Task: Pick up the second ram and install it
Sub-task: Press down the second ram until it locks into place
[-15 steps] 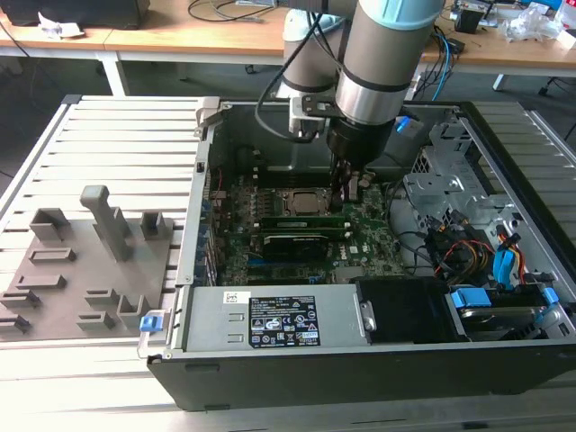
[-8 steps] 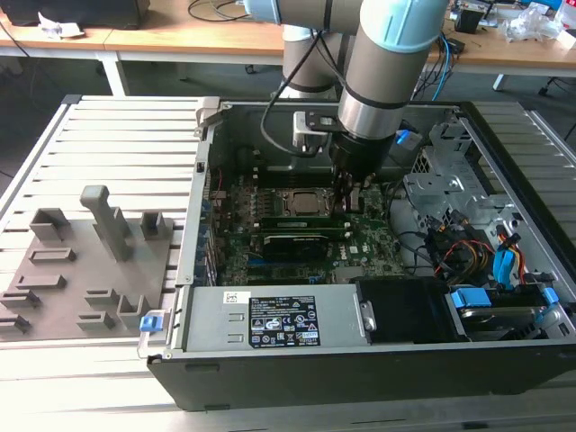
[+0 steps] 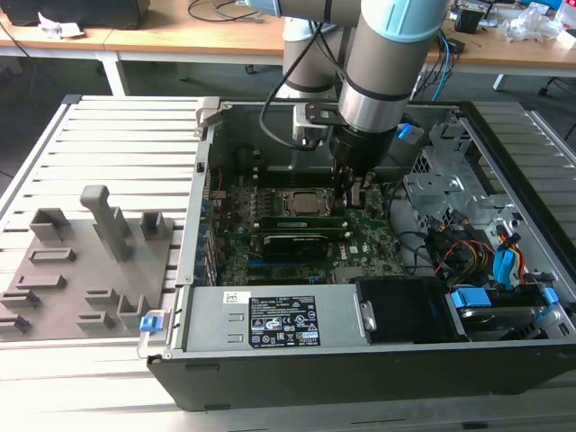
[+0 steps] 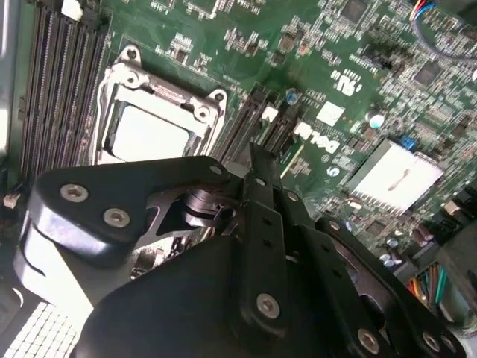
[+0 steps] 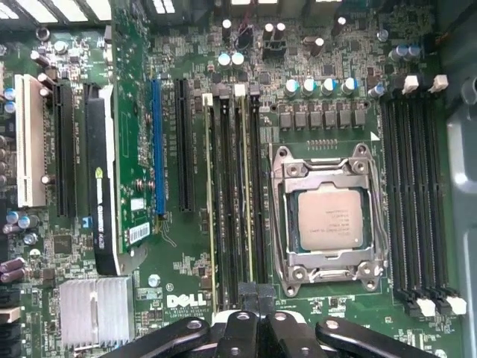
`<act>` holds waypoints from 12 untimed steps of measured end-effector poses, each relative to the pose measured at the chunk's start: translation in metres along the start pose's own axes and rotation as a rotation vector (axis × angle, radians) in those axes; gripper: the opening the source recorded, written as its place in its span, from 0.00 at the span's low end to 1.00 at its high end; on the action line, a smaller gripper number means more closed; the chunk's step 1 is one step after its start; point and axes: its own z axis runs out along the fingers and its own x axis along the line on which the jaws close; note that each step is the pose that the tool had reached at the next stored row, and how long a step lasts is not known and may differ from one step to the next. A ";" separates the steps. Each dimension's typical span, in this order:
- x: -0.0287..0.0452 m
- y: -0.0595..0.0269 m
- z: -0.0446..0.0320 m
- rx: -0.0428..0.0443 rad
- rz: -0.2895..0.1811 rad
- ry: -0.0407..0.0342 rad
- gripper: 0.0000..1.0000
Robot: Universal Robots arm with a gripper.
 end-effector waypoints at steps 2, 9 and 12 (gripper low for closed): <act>0.0006 0.0107 0.0006 0.0012 0.000 -0.0002 0.11; 0.0028 0.0506 0.0027 0.0064 0.000 -0.0005 0.11; 0.0038 0.0717 0.0048 0.0085 0.000 -0.0007 0.11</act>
